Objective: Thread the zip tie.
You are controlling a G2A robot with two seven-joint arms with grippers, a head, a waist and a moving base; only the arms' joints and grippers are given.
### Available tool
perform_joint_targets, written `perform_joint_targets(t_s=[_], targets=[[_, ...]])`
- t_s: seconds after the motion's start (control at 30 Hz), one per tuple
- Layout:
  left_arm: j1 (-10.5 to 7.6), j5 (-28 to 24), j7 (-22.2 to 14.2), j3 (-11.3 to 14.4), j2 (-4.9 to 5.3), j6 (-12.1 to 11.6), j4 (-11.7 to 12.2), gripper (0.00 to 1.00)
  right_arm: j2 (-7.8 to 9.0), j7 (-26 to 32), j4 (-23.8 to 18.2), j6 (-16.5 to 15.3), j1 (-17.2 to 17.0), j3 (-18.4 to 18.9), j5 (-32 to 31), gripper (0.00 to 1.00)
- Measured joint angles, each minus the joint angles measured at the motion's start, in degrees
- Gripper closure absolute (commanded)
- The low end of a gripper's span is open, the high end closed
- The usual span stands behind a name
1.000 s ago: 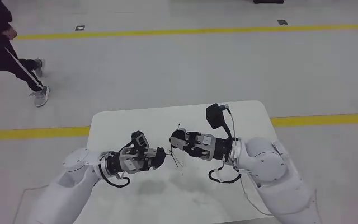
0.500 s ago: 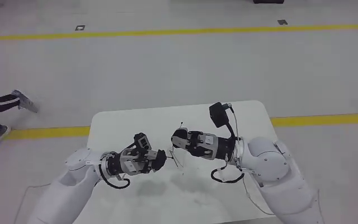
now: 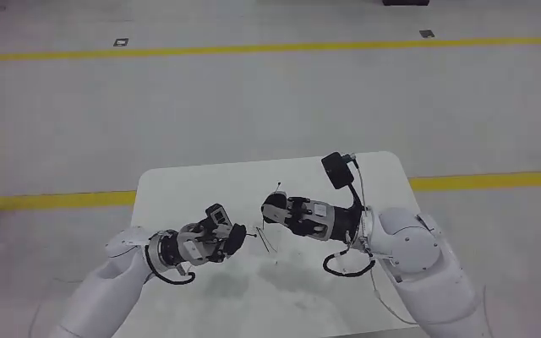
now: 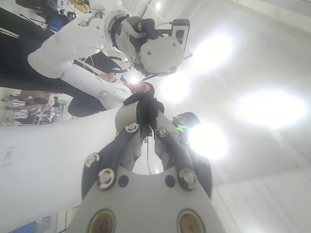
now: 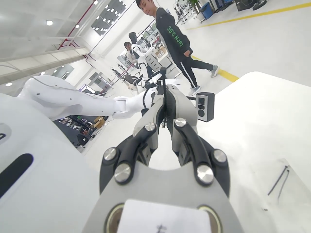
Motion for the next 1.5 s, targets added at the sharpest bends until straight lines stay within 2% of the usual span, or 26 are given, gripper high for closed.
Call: perform_joint_targets(t_s=[0.23, 0.67, 1.5], targets=[[-1.36, -1.37, -0.17, 1.54, 0.76, 0.0, 1.15, 1.0, 0.22, 1.07, -0.36, 0.0, 0.56, 0.21, 2.55, 1.0], [-2.17, -1.17, 0.42, 2.92, 1.99, 0.0, 0.72, 1.0, 0.41, 1.15, -0.08, 0.0, 1.67, -0.91, 1.79, 1.0], [-2.77, -1.69, 0.72, 3.86, 2.95, 0.0, 0.33, 1.0, 0.83, 1.65, 0.51, 0.0, 2.52, -2.68, 1.99, 1.0]])
